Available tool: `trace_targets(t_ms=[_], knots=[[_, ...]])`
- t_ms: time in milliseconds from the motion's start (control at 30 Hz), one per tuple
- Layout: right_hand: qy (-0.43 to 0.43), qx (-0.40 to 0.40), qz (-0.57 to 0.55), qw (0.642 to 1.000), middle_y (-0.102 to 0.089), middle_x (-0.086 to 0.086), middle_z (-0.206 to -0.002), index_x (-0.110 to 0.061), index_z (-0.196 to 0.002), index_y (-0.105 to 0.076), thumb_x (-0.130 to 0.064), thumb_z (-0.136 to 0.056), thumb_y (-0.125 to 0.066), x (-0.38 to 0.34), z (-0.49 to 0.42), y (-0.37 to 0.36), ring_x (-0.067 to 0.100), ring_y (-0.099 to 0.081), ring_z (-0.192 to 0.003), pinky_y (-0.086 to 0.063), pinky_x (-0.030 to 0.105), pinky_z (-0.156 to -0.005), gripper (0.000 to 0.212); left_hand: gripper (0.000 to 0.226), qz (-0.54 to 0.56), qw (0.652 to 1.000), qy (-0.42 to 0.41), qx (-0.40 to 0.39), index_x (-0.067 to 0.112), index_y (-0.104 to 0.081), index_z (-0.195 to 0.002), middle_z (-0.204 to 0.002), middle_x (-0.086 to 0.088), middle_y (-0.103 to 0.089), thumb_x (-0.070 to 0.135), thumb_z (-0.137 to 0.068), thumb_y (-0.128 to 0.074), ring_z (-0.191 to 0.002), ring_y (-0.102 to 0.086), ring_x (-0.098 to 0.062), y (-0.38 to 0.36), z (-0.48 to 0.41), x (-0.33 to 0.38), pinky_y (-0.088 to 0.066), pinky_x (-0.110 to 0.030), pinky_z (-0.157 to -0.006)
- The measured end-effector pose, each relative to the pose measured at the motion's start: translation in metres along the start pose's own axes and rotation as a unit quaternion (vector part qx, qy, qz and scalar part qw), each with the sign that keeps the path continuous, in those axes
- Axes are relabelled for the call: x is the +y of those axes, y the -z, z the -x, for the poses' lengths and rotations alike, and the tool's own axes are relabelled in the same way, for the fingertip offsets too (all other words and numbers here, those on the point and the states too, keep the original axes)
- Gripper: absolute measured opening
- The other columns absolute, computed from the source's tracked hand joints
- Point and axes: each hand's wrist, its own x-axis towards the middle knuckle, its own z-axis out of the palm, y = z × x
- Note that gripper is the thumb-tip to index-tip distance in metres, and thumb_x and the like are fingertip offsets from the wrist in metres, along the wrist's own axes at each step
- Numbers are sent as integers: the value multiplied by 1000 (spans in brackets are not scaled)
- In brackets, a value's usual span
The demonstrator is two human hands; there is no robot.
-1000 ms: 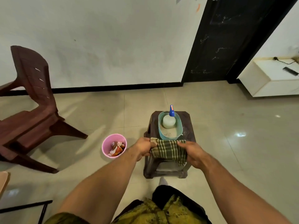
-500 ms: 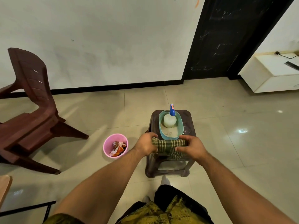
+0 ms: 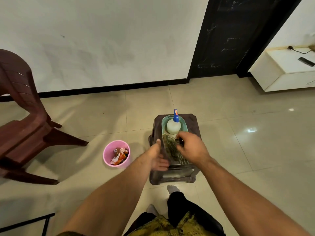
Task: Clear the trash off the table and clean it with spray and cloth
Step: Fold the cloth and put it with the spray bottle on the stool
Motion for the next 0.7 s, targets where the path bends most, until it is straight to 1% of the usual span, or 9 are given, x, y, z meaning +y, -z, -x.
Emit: trace_targets(t_ms=[100,200,267,333,400,467,500,567,700], knots=[[75,-69,106,989,-63,-3,-114,-25,-117,-63,-21,-88,-59,-8,-3,-6,22,-61,-101,-50,34,-83,29,78,242,960,-7,-142,1,-63,-130,-128,-23,-67,68,-98,-37,-115,-64,-37,-22,-9,5,-51,-52,-95],[150,-116,3,982,-65,-3,-114,-23,-117,-65,-31,-87,-59,14,10,-18,17,-60,-102,-51,33,-88,32,45,219,972,-23,-83,0,-65,-129,-119,-21,-71,33,-100,-55,-102,-70,-34,-36,-25,19,-57,-46,-84],[107,-75,-116,985,-68,-7,-108,-22,-112,-69,-35,-88,-58,40,20,-25,10,-62,-98,-52,30,-86,30,37,183,982,-31,-21,-4,-59,-132,-116,-23,-71,9,-98,-54,-99,-71,-37,-37,-37,22,-59,-48,-77],[-47,43,-217,974,-67,-9,-104,-21,-109,-69,-41,-91,-58,64,19,-29,9,-64,-96,-55,33,-83,29,32,185,982,-33,-13,-8,-56,-129,-119,-26,-68,-2,-99,-49,-104,-69,-40,-36,-42,25,-56,-52,-86],[-278,69,-323,902,-68,-3,-109,-17,-110,-65,-46,-93,-62,82,5,-32,17,-65,-102,-53,37,-89,34,29,198,979,-28,-28,-9,-55,-128,-124,-28,-66,-3,-101,-45,-111,-66,-41,-36,-48,28,-53,-53,-93],[-440,-69,-471,761,-71,4,-114,-14,-113,-65,-55,-91,-63,96,-13,-38,25,-65,-106,-50,42,-97,47,28,222,974,-26,-35,-9,-56,-127,-120,-27,-68,-2,-102,-45,-108,-67,-38,-38,-54,33,-56,-48,-87],[-467,-142,-528,695,-72,7,-114,-17,-117,-65,-60,-89,-61,101,-22,-40,27,-66,-108,-50,44,-97,52,27,232,972,-24,-36,-9,-56,-125,-113,-25,-71,-2,-102,-45,-101,-70,-36,-41,-58,36,-59,-45,-80],[-458,-218,-601,618,-73,12,-115,-19,-121,-63,-58,-90,-59,105,-33,-45,30,-67,-109,-51,44,-93,50,22,248,968,-24,-37,-8,-59,-119,-97,-22,-75,-2,-102,-46,-88,-74,-32,-46,-60,41,-61,-40,-69],[-448,-168,-674,562,-74,15,-110,-7,-125,-60,-17,-89,-69,123,-70,-46,27,-74,-90,-61,41,-77,38,20,258,965,-21,-41,-6,-60,-116,-96,-21,-75,-1,-101,-48,-92,-71,-31,-51,-77,61,-61,-37,-71]])
